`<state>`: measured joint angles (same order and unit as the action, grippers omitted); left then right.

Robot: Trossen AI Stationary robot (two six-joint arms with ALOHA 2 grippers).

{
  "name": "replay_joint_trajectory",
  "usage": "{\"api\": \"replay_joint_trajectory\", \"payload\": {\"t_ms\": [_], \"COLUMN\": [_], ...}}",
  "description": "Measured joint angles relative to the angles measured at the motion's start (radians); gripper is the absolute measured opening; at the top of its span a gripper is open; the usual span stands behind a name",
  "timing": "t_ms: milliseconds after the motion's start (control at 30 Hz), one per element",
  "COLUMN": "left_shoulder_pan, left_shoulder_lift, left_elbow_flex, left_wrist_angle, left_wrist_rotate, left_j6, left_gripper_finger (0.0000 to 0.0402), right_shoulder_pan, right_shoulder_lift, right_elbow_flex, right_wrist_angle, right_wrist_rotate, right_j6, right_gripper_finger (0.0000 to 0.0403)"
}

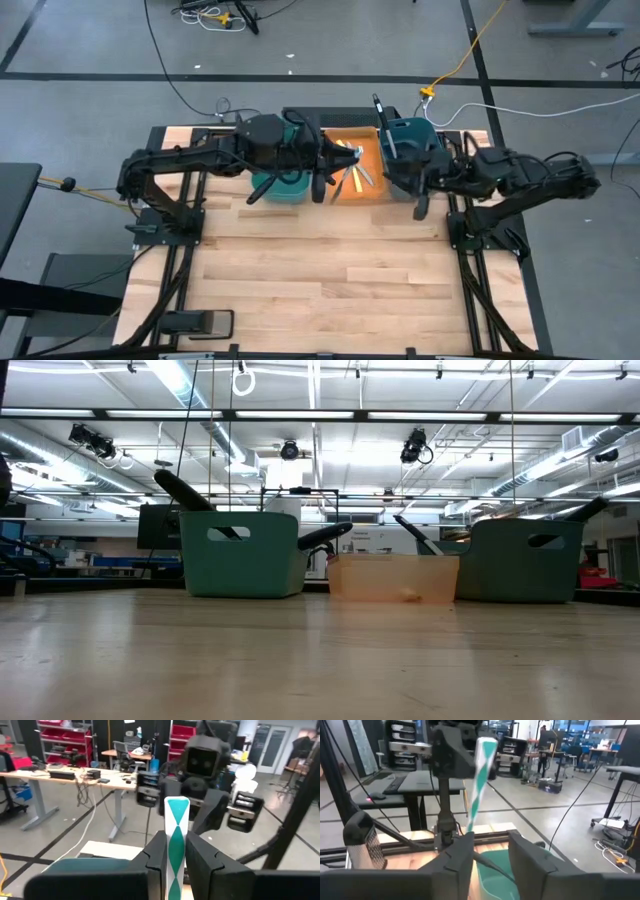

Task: Pick & Place Kitchen Items
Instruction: Put the white patterned table knife into the orange bin

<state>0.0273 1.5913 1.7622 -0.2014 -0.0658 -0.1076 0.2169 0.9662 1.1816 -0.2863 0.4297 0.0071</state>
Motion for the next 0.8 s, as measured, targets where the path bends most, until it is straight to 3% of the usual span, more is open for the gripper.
{"api": "replay_joint_trajectory", "payload": {"t_ms": [433, 800], "left_shoulder_pan": [0.087, 0.126], "left_shoulder_lift": [0.061, 0.137], "left_elbow_flex": [-0.003, 0.000], "left_wrist_angle": [0.045, 0.108], "left_wrist_rotate": [-0.017, 0.042], "left_j6": [-0.016, -0.065], "left_gripper_finger": [0.0052, 0.0052], "right_shoulder_pan": [0.000, 0.000], "right_shoulder_lift": [-0.062, -0.061], "right_elbow_flex": [0.000, 0.000], "right_wrist_angle": [-0.084, -0.155], "right_wrist_rotate": [0.000, -0.002], "right_j6": [-0.016, -0.016], "right_gripper_finger": [0.0013, 0.0004]}}
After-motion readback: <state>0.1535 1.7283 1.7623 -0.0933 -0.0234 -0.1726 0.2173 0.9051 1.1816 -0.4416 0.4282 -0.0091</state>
